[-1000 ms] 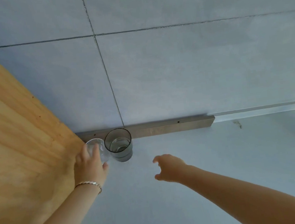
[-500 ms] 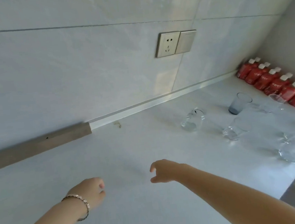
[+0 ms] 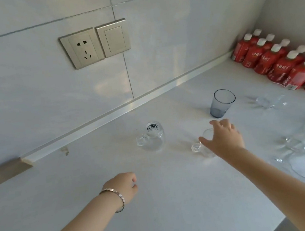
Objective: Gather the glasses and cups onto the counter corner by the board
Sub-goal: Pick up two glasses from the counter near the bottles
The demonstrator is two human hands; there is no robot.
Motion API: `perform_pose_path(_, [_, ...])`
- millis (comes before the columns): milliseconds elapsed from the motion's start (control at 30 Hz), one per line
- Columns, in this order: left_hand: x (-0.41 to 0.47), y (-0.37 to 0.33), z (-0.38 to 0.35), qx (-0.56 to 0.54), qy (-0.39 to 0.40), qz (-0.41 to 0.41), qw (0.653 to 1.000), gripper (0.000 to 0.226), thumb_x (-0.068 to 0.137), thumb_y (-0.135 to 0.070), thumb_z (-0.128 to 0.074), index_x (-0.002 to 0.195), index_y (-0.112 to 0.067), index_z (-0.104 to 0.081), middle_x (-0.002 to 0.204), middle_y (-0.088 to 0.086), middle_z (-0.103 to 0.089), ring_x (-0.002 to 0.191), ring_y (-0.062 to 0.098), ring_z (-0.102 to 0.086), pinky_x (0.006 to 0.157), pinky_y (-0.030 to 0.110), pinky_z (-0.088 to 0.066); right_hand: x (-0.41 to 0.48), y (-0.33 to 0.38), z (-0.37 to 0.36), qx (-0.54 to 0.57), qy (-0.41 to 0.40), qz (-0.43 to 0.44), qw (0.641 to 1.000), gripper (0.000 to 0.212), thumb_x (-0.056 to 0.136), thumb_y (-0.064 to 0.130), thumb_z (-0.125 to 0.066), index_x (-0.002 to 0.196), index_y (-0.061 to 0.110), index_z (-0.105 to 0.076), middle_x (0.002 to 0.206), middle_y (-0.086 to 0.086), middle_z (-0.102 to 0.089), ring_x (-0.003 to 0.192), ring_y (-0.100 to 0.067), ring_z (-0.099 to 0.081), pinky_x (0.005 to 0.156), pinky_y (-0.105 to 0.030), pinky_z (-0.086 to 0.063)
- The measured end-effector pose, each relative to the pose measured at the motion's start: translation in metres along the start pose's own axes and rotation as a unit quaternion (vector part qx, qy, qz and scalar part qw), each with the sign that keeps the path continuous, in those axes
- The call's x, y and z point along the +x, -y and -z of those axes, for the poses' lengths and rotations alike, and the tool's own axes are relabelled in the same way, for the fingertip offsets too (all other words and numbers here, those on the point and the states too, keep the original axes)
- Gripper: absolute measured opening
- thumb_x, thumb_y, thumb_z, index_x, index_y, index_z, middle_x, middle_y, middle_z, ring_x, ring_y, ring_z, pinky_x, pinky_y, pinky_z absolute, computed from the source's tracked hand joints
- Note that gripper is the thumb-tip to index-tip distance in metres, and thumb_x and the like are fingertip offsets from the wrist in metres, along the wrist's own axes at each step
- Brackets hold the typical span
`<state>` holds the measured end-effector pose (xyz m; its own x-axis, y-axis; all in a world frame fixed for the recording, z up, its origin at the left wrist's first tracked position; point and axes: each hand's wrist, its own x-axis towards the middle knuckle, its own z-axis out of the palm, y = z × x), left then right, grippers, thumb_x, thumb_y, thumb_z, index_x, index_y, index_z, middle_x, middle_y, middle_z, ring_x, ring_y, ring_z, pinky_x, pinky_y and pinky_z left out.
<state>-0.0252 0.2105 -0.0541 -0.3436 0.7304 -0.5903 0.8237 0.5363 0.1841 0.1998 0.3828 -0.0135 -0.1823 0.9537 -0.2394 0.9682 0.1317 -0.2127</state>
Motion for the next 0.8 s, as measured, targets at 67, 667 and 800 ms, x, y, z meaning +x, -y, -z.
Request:
perform_pose_path(67, [0.007,-0.016,0.004,-0.010,0.003,0.015,1.000,0.030,0.090,-0.029,-0.044,0.118,-0.023,-0.054,0.125,-0.002,-0.060,0.114,0.021,-0.057,0.098,0.031,-0.046,0.015,-0.010,-0.002,-0.031,0.077,-0.063,0.995,0.090,0.069,0.066,-0.063,0.136,0.015,-0.030,0.131,-0.014,-0.038,0.122,-0.036,-0.045,0.096,-0.040,-0.042])
perform_pose_path(667, [0.108,-0.080,0.066,-0.144,-0.091,-0.058,0.984,0.081,0.062,-0.023,-0.084,0.132,-0.023,-0.042,0.135,-0.002,-0.051,0.124,0.018,-0.048,0.104,0.029,-0.038,0.036,-0.048,-0.006,0.032,0.139,0.106,0.984,0.083,0.065,0.056,-0.072,0.133,0.033,-0.029,0.116,0.000,-0.049,0.093,-0.024,-0.062,0.068,-0.026,-0.042])
perform_pose_path(800, [0.084,-0.066,0.046,-0.212,-0.170,-0.031,0.962,0.073,0.057,-0.028,-0.086,0.121,-0.021,-0.051,0.123,-0.003,-0.058,0.116,0.018,-0.054,0.094,0.024,-0.039,0.028,-0.034,-0.006,0.024,0.143,0.142,0.979,0.085,0.065,0.052,-0.074,0.135,0.034,-0.028,0.119,-0.001,-0.047,0.095,-0.024,-0.061,0.067,-0.025,-0.041])
